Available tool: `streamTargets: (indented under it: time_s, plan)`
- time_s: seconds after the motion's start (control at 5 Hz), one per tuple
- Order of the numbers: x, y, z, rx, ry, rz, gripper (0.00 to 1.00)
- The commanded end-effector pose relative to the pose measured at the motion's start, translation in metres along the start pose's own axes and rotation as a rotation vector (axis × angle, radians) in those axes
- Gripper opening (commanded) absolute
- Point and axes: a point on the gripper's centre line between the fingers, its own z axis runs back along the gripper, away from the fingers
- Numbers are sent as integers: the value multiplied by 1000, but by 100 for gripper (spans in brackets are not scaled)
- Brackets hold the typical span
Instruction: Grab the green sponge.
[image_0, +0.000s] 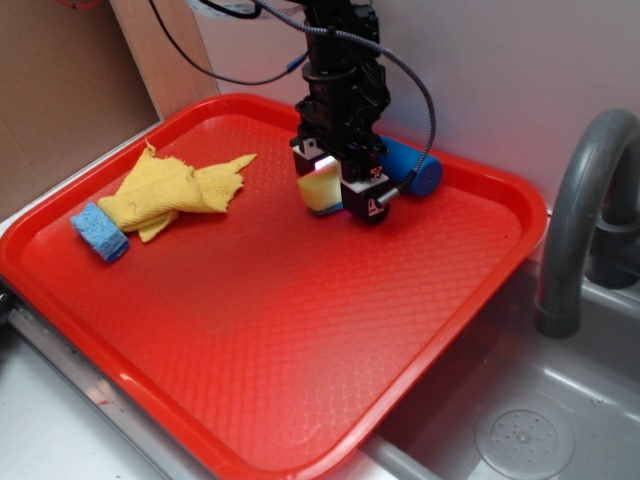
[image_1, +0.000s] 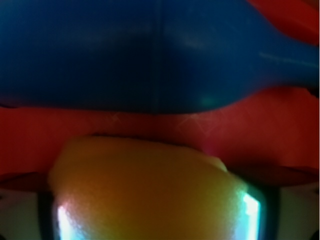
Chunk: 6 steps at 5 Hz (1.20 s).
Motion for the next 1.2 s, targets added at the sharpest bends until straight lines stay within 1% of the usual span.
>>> streamTargets:
  time_s: [0.0,0.2,0.4,0.6,0.8,1.0]
  plan:
    - [-1,21,61,-45,-11,-9,0]
    - [-25,31,110,-80,-119,37,0]
    - [-52,45,157,-87,-221,87,0]
    - [-95,68,202,-79,-318,189,0]
    - [-111,80,224,-64,-301,273,0]
    - [-108,83,215,-55,-246,285,0]
